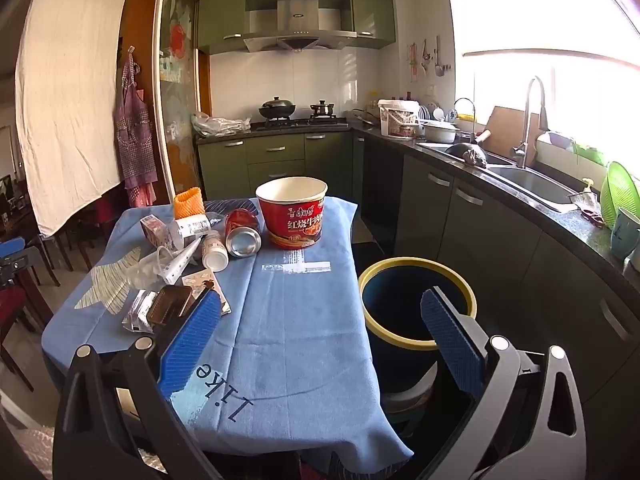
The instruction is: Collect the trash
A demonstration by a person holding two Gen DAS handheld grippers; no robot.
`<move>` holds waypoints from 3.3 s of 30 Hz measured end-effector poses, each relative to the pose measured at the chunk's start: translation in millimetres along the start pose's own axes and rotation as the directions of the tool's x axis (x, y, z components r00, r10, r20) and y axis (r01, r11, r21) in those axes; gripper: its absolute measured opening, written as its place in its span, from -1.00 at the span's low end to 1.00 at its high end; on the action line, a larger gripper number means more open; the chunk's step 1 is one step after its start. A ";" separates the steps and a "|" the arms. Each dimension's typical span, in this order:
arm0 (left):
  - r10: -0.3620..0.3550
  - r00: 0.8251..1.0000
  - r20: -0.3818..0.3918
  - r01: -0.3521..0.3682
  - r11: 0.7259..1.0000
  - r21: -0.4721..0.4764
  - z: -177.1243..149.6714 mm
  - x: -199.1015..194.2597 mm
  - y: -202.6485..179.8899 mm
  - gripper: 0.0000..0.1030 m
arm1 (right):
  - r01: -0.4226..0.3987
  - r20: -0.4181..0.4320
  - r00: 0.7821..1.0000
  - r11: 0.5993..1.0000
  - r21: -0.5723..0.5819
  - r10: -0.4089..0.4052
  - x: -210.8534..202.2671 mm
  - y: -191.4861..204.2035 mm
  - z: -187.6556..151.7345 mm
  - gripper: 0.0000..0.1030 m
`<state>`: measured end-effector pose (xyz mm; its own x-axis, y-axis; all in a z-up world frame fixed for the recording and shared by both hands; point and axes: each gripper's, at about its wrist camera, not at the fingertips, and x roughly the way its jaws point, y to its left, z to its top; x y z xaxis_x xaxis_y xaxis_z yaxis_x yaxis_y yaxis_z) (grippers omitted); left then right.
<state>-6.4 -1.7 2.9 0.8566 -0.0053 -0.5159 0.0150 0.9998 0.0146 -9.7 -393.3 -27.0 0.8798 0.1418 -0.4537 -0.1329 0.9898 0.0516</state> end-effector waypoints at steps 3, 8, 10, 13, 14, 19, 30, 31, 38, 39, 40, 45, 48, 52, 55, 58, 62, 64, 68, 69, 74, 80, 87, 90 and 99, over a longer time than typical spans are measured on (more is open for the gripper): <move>0.003 1.000 -0.006 -0.003 1.000 0.008 -0.2 4.7 1.3 0.88 | 0.000 -0.003 1.000 1.000 0.000 0.000 0.4 -0.4 -0.3 0.92; 0.003 1.000 -0.008 -0.003 1.000 0.007 -1.7 11.3 2.6 0.88 | -0.002 -0.007 1.000 1.000 -0.001 0.002 0.8 0.5 -0.7 0.92; 0.002 1.000 -0.008 -0.002 1.000 0.008 -3.2 9.6 2.1 0.88 | -0.004 -0.009 1.000 1.000 -0.003 0.004 0.9 1.6 -0.8 0.92; 0.003 1.000 -0.009 -0.003 1.000 0.008 -3.1 9.6 1.8 0.88 | -0.006 -0.008 1.000 1.000 0.000 0.006 2.0 1.2 -0.1 0.92; 0.003 1.000 -0.009 -0.003 1.000 0.008 -3.1 9.6 1.8 0.88 | -0.003 -0.009 1.000 1.000 -0.002 0.003 1.9 1.5 0.0 0.92; 0.003 1.000 -0.010 -0.003 1.000 0.009 -2.9 9.7 1.8 0.88 | -0.003 -0.011 1.000 1.000 0.000 0.003 3.8 -0.5 -2.8 0.92; -0.003 1.000 -0.016 0.003 1.000 0.014 -7.1 10.2 -4.8 0.88 | -0.004 -0.011 1.000 1.000 0.004 0.004 4.2 -1.2 -3.2 0.92; -0.004 1.000 -0.016 0.004 1.000 0.014 -7.7 10.2 -5.5 0.88 | -0.005 -0.011 1.000 1.000 0.004 0.005 4.4 -1.3 -3.5 0.92; -0.003 1.000 -0.018 0.003 1.000 0.014 -7.8 10.7 -6.3 0.88 | -0.005 -0.013 1.000 1.000 0.004 0.005 3.1 -0.1 -1.6 0.92; -0.003 1.000 -0.018 0.003 1.000 0.014 -8.1 10.8 -6.5 0.88 | -0.006 -0.013 1.000 1.000 0.005 0.006 2.9 -0.4 -1.4 0.92; -0.003 1.000 -0.018 0.003 1.000 0.015 -8.1 10.9 -6.5 0.88 | -0.005 -0.014 1.000 1.000 0.004 0.005 3.3 -0.4 -2.1 0.92; -0.007 1.000 -0.024 0.007 1.000 0.014 -10.4 12.2 -7.0 0.88 | -0.002 -0.019 1.000 1.000 0.006 0.003 7.5 0.3 -5.9 0.92; -0.013 0.999 -0.029 0.013 1.000 0.016 -11.6 13.6 -7.2 0.88 | -0.003 -0.022 1.000 1.000 0.007 0.003 8.3 -0.4 -5.8 0.92; -0.014 0.999 -0.032 0.014 1.000 0.018 -12.0 13.9 -7.4 0.88 | -0.003 -0.021 1.000 1.000 0.007 0.003 8.3 -0.4 -5.7 0.92; -0.013 0.999 -0.032 0.013 1.000 0.017 -11.8 14.1 -7.5 0.88 | -0.003 -0.021 1.000 1.000 0.007 0.004 8.3 -0.3 -5.6 0.92; -0.013 0.999 -0.032 0.013 1.000 0.017 -12.1 14.0 -7.9 0.88 | -0.003 -0.021 1.000 1.000 0.007 0.003 8.0 -0.1 -5.6 0.92; -0.013 0.999 -0.032 0.013 1.000 0.018 -11.8 14.1 -7.6 0.88 | -0.004 -0.022 1.000 1.000 0.007 0.004 9.0 -0.1 -6.2 0.92; -0.015 0.999 -0.033 0.015 1.000 0.018 -11.5 13.9 -7.4 0.88 | -0.004 -0.022 1.000 1.000 0.007 0.004 8.3 0.0 -5.7 0.92; -0.015 0.999 -0.036 0.016 1.000 0.019 -11.6 14.2 -8.0 0.88 | -0.005 -0.022 1.000 1.000 0.007 0.005 8.8 0.0 -6.3 0.92; -0.016 0.999 -0.037 0.017 1.000 0.020 -11.8 14.4 -8.3 0.88 | -0.004 -0.022 1.000 1.000 0.007 0.004 8.7 0.0 -6.0 0.92; -0.016 0.999 -0.038 0.017 1.000 0.021 -12.6 14.4 -8.9 0.88 | 0.000 -0.025 1.000 1.000 0.008 0.001 9.8 0.5 -6.6 0.92; -0.018 0.999 -0.042 0.018 1.000 0.023 -13.0 15.6 -9.5 0.88 | -0.002 -0.025 1.000 1.000 0.007 0.002 9.8 0.0 -7.4 0.92; -0.024 0.998 -0.062 0.025 1.000 0.019 -11.2 24.3 -7.2 0.88 | 0.005 -0.042 0.999 1.000 -0.003 -0.005 17.8 0.9 -7.0 0.92; -0.029 0.997 -0.070 0.030 1.000 0.008 -3.2 34.8 -1.6 0.88 | -0.002 -0.053 0.999 1.000 -0.017 0.001 24.4 0.7 -0.8 0.92; -0.057 0.992 -0.115 0.053 0.998 -0.038 46.2 105.7 18.8 0.88 | -0.096 -0.194 0.976 0.995 0.016 0.097 90.6 -10.5 56.4 0.92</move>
<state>108.3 15.6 -11.8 0.7896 -0.0597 -0.6107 0.0408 0.9982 -0.0448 97.1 -390.0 -18.6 0.7576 0.2316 -0.6102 -0.2092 0.9718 0.1092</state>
